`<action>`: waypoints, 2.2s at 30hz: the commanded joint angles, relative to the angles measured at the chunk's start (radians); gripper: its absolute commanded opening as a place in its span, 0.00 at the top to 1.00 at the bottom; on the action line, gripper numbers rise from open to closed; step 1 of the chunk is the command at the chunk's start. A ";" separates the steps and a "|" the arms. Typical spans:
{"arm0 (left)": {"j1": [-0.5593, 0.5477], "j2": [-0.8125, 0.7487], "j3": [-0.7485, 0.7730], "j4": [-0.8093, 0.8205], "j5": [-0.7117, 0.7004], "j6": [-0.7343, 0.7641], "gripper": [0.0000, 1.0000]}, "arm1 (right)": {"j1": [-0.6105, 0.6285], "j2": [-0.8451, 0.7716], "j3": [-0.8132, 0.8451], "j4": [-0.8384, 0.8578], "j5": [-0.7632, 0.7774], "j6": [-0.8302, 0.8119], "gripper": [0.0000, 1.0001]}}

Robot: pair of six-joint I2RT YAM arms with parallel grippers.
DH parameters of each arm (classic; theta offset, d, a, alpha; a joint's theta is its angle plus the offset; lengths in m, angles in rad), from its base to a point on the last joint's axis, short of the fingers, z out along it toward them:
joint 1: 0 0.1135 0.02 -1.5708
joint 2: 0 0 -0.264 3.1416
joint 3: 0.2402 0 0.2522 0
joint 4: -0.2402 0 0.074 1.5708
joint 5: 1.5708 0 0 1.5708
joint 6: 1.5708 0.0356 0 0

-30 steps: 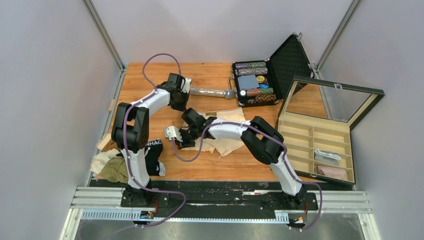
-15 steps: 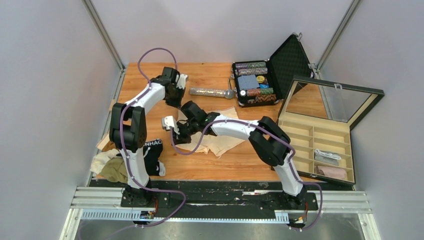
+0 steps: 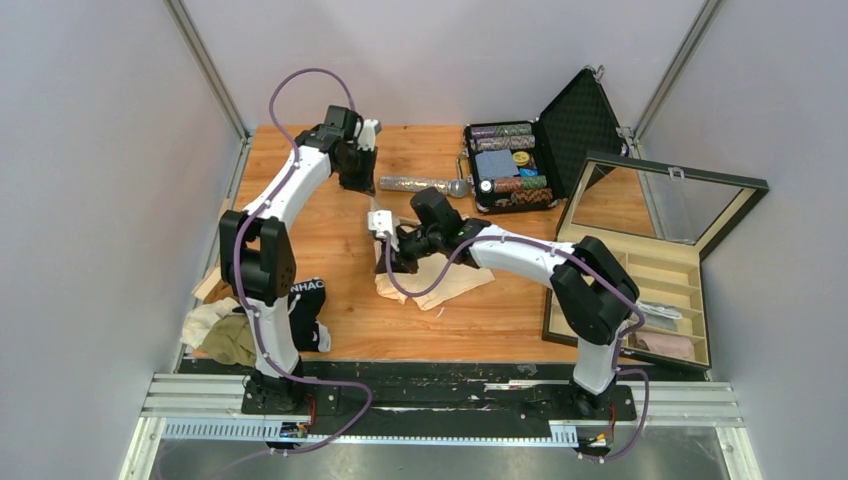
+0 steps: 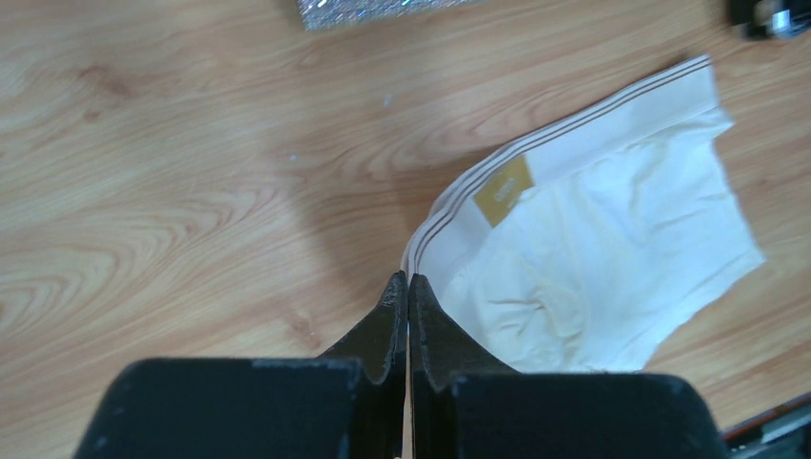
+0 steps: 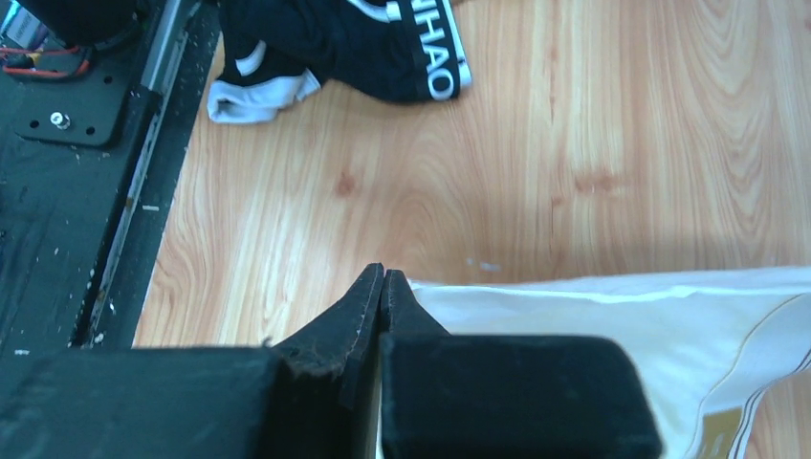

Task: Roll the underwear
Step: Fold the underwear at the center of the board.

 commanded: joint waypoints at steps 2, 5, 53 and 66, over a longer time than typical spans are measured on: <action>-0.072 0.078 0.133 -0.039 0.047 -0.080 1.00 | -0.071 -0.088 -0.082 0.046 -0.036 0.009 1.00; -0.105 0.140 0.203 -0.050 0.035 -0.102 1.00 | -0.120 -0.127 -0.135 0.047 -0.042 0.002 1.00; -0.351 0.539 0.646 0.036 -0.006 -0.241 1.00 | -0.440 -0.432 -0.462 -0.226 -0.003 -0.135 1.00; -0.380 0.587 0.666 0.062 -0.041 -0.246 1.00 | -0.484 -0.397 -0.498 -0.229 0.036 -0.135 1.00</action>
